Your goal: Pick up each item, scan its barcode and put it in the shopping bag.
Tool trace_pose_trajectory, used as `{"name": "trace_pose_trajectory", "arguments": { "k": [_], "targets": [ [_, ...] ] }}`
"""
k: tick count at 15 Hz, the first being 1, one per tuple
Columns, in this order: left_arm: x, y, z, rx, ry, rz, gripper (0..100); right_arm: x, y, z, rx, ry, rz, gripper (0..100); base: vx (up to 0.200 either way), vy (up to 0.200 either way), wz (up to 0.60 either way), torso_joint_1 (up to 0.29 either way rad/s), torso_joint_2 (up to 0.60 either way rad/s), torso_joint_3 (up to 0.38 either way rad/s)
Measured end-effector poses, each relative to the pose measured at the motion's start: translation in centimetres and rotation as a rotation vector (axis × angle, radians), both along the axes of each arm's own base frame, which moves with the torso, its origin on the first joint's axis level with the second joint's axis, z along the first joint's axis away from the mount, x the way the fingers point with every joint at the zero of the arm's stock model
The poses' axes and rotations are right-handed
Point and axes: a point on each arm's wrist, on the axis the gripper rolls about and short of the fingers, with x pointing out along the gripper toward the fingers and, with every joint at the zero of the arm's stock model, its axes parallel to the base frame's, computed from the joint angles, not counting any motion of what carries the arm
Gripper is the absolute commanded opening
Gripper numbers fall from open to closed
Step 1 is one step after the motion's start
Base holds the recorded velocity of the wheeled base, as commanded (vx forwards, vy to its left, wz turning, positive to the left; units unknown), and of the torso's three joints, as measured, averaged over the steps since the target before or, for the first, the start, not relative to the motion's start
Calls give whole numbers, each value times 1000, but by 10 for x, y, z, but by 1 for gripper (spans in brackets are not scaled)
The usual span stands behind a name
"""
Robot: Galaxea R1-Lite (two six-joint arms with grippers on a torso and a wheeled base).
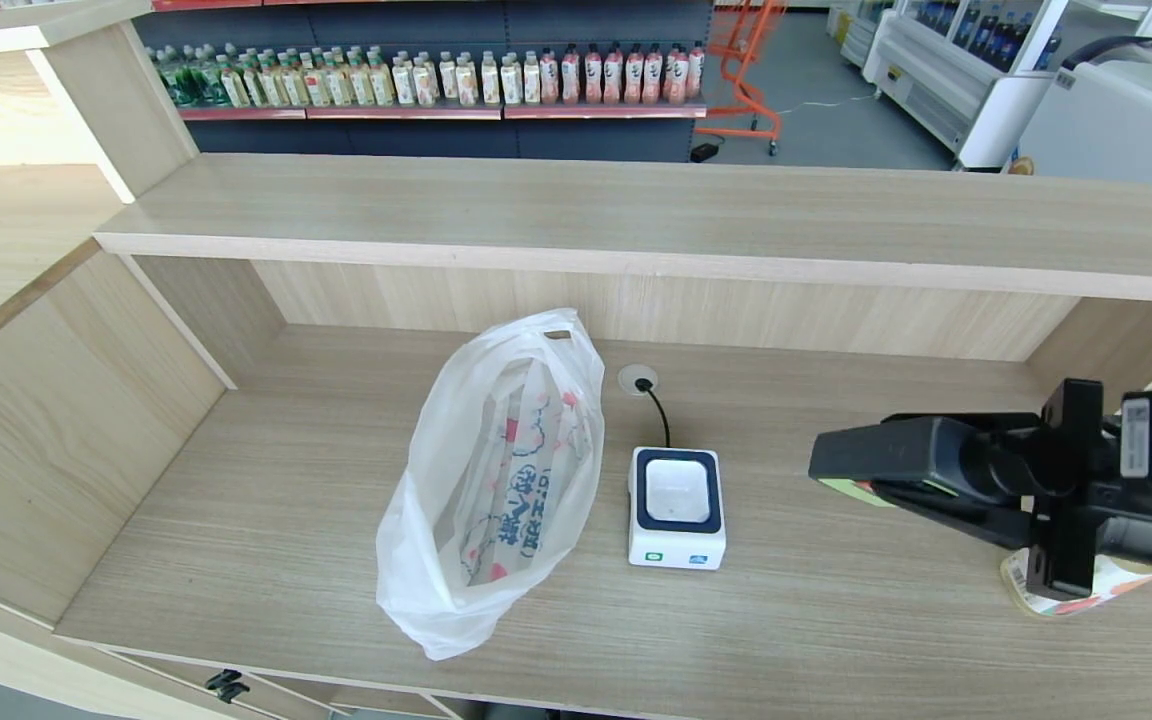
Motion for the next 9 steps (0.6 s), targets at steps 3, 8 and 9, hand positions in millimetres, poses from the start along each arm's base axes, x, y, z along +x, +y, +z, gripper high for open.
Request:
{"name": "trace_pose_trajectory", "arguments": {
  "k": [3, 8, 9],
  "targets": [
    [0, 0, 0, 0, 0, 0, 100, 4, 3, 12, 437, 464, -328, 0, 0, 0, 0, 0, 0, 0],
    [0, 0, 0, 0, 0, 0, 100, 36, 32, -9, 882, 1041, -566, 0, 0, 0, 0, 0, 0, 0],
    [0, 0, 0, 0, 0, 0, 100, 45, 38, -19, 881, 1091, -595, 0, 0, 0, 0, 0, 0, 0]
  ]
}}
